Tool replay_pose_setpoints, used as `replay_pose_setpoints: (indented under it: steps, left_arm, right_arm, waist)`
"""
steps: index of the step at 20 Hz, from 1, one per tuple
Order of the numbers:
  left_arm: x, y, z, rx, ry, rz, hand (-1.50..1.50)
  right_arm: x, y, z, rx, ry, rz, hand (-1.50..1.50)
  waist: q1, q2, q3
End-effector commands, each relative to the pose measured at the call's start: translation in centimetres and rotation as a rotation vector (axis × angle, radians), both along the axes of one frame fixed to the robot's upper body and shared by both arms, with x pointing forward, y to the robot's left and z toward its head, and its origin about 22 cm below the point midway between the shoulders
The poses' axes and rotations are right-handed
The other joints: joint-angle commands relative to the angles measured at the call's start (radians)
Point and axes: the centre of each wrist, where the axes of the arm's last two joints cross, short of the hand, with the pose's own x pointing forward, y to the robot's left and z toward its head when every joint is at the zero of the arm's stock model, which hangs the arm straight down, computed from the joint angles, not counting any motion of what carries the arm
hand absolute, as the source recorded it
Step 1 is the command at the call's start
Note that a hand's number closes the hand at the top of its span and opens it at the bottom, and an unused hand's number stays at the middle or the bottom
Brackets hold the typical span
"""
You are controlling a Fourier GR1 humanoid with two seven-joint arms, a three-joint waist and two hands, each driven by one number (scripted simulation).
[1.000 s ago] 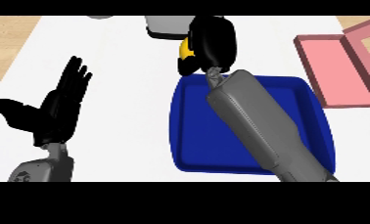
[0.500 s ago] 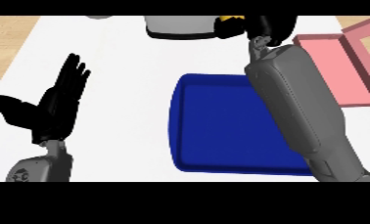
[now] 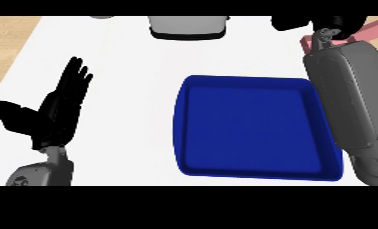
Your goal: Pick the lemon from the tray and place it in the cardboard box
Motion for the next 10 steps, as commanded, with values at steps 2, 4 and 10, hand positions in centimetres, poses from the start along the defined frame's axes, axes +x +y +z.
replay_pose_setpoints:
  steps: [2, 4, 10]
  left_arm:
    - [-0.5, 0.5, -0.6, -0.004, -0.010, -0.014, 0.00]
    - [0.8, -0.2, -0.5, 0.001, -0.013, -0.010, 0.00]
    - [0.6, -1.0, 1.3, 0.006, -0.014, -0.010, 0.00]
  right_arm:
    - [1.6, -4.4, -0.9, -0.089, 0.022, -0.115, 1.50]
    - [2.3, -7.0, -1.3, -0.080, 0.003, -0.108, 1.50]
    - [3.0, -12.4, -4.4, -0.141, 0.070, -0.133, 1.50]
  waist:
    - [0.009, 0.003, 0.000]
    - [0.008, 0.005, 0.000]
    - [0.014, 0.006, 0.001]
